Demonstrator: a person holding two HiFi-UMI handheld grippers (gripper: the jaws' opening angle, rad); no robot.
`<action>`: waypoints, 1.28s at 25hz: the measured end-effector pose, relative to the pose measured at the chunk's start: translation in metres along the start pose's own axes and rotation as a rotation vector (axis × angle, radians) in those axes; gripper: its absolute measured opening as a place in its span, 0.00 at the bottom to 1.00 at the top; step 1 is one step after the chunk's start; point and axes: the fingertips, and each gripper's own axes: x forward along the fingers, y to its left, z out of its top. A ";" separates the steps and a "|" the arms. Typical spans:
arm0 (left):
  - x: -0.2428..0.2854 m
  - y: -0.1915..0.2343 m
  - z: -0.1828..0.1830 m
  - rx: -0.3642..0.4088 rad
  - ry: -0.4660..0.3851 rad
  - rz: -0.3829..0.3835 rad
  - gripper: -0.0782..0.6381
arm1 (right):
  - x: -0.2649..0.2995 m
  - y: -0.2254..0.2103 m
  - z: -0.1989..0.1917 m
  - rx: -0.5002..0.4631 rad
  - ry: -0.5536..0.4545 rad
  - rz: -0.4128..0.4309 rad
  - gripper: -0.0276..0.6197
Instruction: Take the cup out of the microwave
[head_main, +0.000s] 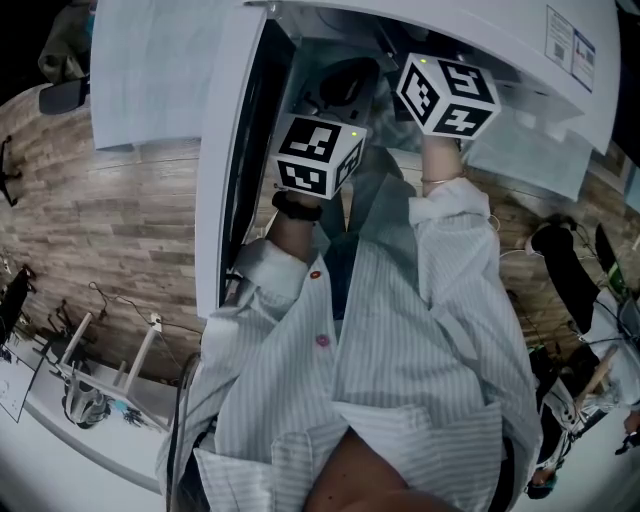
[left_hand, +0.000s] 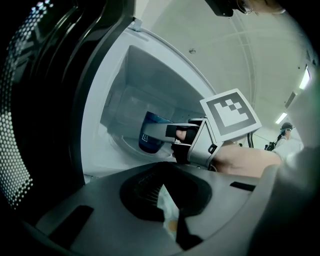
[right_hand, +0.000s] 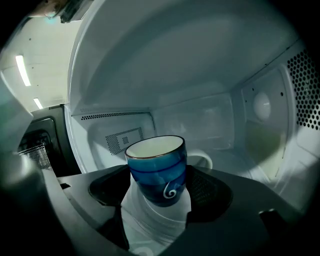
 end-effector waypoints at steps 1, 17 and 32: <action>0.000 0.000 0.000 0.001 -0.001 -0.001 0.12 | 0.000 0.000 0.000 -0.001 0.000 0.000 0.58; 0.003 0.006 0.002 0.006 -0.001 0.021 0.12 | -0.017 -0.012 -0.004 0.024 -0.035 -0.022 0.58; -0.002 0.014 0.004 -0.014 -0.022 0.089 0.12 | -0.044 -0.010 -0.014 0.016 -0.040 0.004 0.58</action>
